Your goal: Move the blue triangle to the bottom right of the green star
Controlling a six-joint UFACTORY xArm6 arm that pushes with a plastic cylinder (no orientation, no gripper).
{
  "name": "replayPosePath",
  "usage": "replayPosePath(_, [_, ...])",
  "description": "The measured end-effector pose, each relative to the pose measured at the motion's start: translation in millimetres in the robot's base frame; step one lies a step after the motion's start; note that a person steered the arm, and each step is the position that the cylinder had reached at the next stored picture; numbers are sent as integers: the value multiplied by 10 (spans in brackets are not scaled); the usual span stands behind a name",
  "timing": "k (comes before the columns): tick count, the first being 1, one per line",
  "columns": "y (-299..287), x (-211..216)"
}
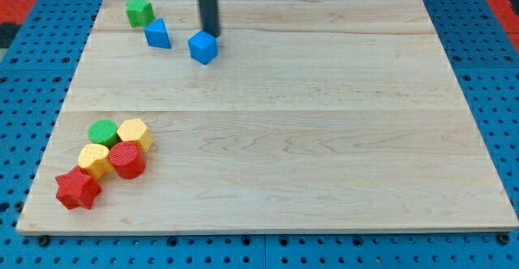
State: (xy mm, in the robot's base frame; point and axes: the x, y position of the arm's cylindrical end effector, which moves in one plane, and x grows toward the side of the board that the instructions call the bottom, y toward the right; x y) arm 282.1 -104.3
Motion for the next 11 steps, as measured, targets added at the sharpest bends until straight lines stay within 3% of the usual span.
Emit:
replayPosePath(1, [-226, 92])
replayPosePath(3, [-149, 351])
replayPosePath(4, [-597, 518])
replayPosePath(5, [-1385, 401])
replayPosePath(6, [-1106, 76])
replayPosePath(7, [-502, 58])
replayPosePath(9, [-1020, 320])
replayPosePath(11, [195, 408])
